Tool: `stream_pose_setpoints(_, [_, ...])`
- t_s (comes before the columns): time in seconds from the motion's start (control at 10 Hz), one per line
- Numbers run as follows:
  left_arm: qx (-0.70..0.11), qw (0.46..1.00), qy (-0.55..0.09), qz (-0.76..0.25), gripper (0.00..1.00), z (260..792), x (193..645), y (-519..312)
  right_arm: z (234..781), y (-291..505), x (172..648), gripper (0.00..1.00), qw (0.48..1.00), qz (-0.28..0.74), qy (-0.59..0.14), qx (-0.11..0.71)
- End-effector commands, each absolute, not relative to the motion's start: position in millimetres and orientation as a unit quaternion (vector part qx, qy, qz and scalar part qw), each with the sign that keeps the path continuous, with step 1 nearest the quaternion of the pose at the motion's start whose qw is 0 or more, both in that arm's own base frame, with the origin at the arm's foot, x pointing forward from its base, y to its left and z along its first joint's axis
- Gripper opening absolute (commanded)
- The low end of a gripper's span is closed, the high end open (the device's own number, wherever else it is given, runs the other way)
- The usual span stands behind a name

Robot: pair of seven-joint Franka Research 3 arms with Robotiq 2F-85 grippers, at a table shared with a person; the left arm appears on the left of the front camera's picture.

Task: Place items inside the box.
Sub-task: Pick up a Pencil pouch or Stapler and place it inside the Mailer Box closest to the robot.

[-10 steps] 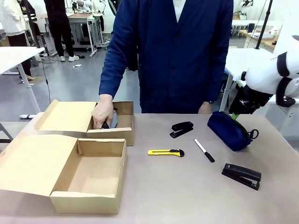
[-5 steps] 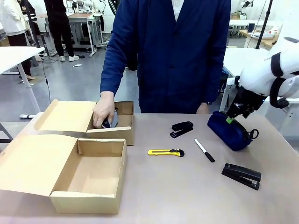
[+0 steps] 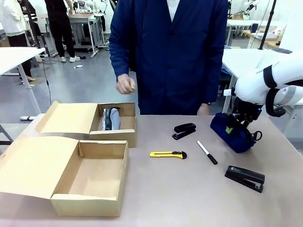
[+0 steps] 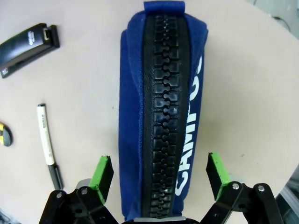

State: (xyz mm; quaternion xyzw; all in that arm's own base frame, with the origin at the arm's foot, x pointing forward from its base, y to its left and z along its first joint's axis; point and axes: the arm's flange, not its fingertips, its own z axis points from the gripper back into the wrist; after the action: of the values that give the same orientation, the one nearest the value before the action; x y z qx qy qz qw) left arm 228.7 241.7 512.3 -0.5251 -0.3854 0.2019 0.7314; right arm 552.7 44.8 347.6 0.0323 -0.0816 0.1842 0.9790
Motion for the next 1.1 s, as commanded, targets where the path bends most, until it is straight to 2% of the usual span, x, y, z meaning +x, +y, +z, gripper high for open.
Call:
stream_pose_setpoints(0.0, [-0.527, 0.726, -0.397, 0.193, 1.0, 513.5, 229.9, 241.3, 354.5, 49.6, 558.8, 1.0, 0.981, 0.175, -0.076, 0.041])
stream_pose_setpoints(0.1, [-0.527, 0.726, -0.397, 0.193, 1.0, 513.5, 229.9, 241.3, 354.5, 49.0, 558.7, 0.44, 0.982, 0.171, -0.074, 0.039])
stream_pose_setpoints(0.2, [-0.527, 0.726, -0.397, 0.193, 1.0, 513.5, 229.9, 241.3, 355.2, 47.5, 558.5, 0.43, 0.983, 0.164, -0.07, 0.04])
stream_pose_setpoints(0.3, [-0.527, 0.726, -0.397, 0.193, 1.0, 513.5, 229.9, 241.3, 356.3, 46.9, 558.7, 0.0, 0.983, 0.162, -0.072, 0.041])
stream_pose_setpoints(0.4, [-0.527, 0.726, -0.397, 0.193, 1.0, 513.5, 229.9, 241.3, 356.4, 46.4, 557.7, 0.37, 0.984, 0.16, -0.074, 0.038])
stream_pose_setpoints(0.5, [-0.527, 0.726, -0.397, 0.193, 1.0, 513.5, 229.9, 241.3, 355.7, 46.2, 557.4, 0.0, 0.983, 0.161, -0.075, 0.034])
stream_pose_setpoints(1.0, [-0.527, 0.726, -0.397, 0.193, 1.0, 513.5, 229.9, 241.3, 355.9, 43.9, 556.9, 0.0, 0.984, 0.162, -0.072, 0.032])
